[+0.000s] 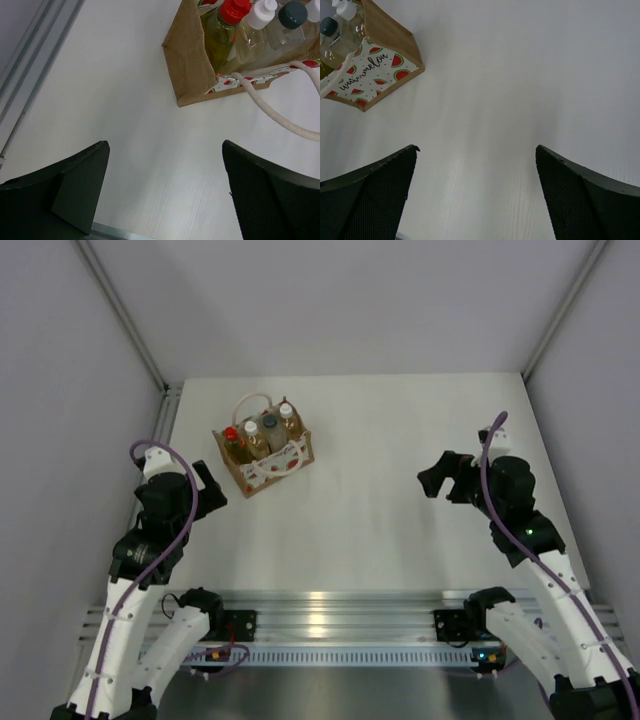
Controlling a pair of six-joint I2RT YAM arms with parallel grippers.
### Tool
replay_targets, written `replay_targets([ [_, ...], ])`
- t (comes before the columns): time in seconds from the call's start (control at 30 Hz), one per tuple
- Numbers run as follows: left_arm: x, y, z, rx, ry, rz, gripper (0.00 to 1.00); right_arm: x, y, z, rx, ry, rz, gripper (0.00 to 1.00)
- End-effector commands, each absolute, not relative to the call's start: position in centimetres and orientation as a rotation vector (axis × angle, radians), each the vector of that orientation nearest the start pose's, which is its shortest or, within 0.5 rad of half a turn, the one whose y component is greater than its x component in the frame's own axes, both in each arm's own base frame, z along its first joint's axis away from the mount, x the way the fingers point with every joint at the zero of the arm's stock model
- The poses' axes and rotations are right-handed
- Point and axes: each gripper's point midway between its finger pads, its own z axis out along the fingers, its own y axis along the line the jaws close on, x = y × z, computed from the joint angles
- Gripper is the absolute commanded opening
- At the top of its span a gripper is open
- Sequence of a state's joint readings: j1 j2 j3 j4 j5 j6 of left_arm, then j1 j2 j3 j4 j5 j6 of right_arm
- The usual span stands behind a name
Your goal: Take the personal care products out of the canvas bag
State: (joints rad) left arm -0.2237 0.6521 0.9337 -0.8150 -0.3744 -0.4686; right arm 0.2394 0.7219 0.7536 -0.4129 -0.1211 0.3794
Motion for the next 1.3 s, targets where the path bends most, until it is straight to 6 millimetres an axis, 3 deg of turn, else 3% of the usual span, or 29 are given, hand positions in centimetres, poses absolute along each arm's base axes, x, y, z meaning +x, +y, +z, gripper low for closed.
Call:
replay_targets([
  [0.0,22.9,-0.5,24.9,-0.468,1.974,-0.051,0.98,27.8,10.5,25.4,0.055,1.871,0.555,0.99],
  [0.1,22.9,-0.5,25.0,-0.469,1.972,-0.052,0.99,28.3,11.4,25.6,0.048,1.856,0.605,1.00],
  [0.2,22.9,-0.4,24.9,-0.472,1.972,-0.050,0.99,29.1,14.1,26.6,0.029,1.803,0.778,0.99],
  [0.23,22.9,-0.4,24.9,-0.471,1.974,-0.048,0.99,29.2,15.6,25.5,0.004,1.829,0.870,0.99],
  [0.27,22.9,-0.4,24.9,-0.471,1.974,-0.048,0.98,29.7,17.2,27.4,0.004,1.749,0.973,0.99],
  [0.3,22.9,-0.4,24.9,-0.471,1.974,-0.048,0.99,29.8,18.4,27.2,-0.006,1.755,1.017,1.00],
  [0.33,22.9,-0.4,24.9,-0.471,1.975,-0.047,0.99,31.3,19.5,26.7,0.006,1.787,1.017,0.99],
  [0.37,23.0,-0.5,24.9,-0.471,1.974,-0.048,0.98,31.1,21.9,26.7,-0.050,1.802,1.028,1.00],
  [0.4,22.9,-0.5,24.9,-0.472,1.975,-0.048,0.99,32.0,23.2,28.4,-0.060,1.783,1.011,0.99],
  [0.43,23.0,-0.5,24.9,-0.468,1.975,-0.052,0.98,34.0,24.3,26.3,-0.029,1.842,0.948,0.99],
  [0.47,23.0,-0.6,24.9,-0.467,1.976,-0.054,0.99,34.1,26.5,26.2,-0.071,1.855,0.953,0.99],
  [0.5,23.0,-0.6,24.9,-0.465,1.978,-0.058,0.99,35.2,27.8,28.4,-0.080,1.818,0.959,1.00],
  [0.53,23.0,-0.8,24.8,-0.461,1.983,-0.063,0.99,37.0,29.0,25.7,-0.059,1.882,0.916,0.99],
  [0.57,23.0,-0.8,24.8,-0.460,1.981,-0.063,0.99,37.5,30.5,25.4,-0.075,1.894,0.911,0.99],
  [0.6,23.0,-0.8,24.8,-0.460,1.984,-0.062,0.98,38.6,31.9,27.6,-0.087,1.858,0.918,0.97],
  [0.63,23.1,-0.8,24.7,-0.459,1.988,-0.062,0.99,40.0,33.3,24.6,-0.099,1.924,0.879,0.87],
  [0.67,23.1,-0.9,24.7,-0.459,1.989,-0.066,0.98,40.2,34.7,24.3,-0.128,1.939,0.867,0.84],
  [0.7,23.1,-0.9,24.6,-0.456,1.992,-0.065,0.98,41.1,36.0,26.2,-0.140,1.905,0.875,0.77],
  [0.73,23.2,-1.0,24.6,-0.453,1.997,-0.068,0.98,41.9,36.7,23.2,-0.141,1.978,0.824,0.74],
  [0.77,23.2,-1.0,24.6,-0.451,1.996,-0.070,0.99,42.2,37.5,23.1,-0.144,1.980,0.802,0.73],
  [0.8,23.2,-1.1,24.5,-0.448,2.000,-0.075,0.98,42.8,37.8,23.5,-0.134,1.981,0.777,0.73],
  [0.83,23.3,-1.2,24.4,-0.447,2.006,-0.074,0.98,43.3,38.0,21.8,-0.129,2.016,0.736,0.70],
  [0.9,23.4,-1.3,24.2,-0.444,2.015,-0.075,0.99,43.8,38.6,21.7,-0.123,2.011,0.735,0.65],
  [0.93,23.5,-1.3,24.2,-0.441,2.017,-0.075,0.99,44.2,38.8,20.5,-0.127,2.028,0.722,0.63],
  [1.07,23.6,-1.3,24.1,-0.439,2.025,-0.072,0.99,45.3,38.8,18.9,-0.131,2.039,0.658,0.44],
  [1.27,23.5,-1.2,24.1,-0.446,2.022,-0.067,0.99,46.9,38.3,15.5,-0.119,2.088,0.604,0.40],
])
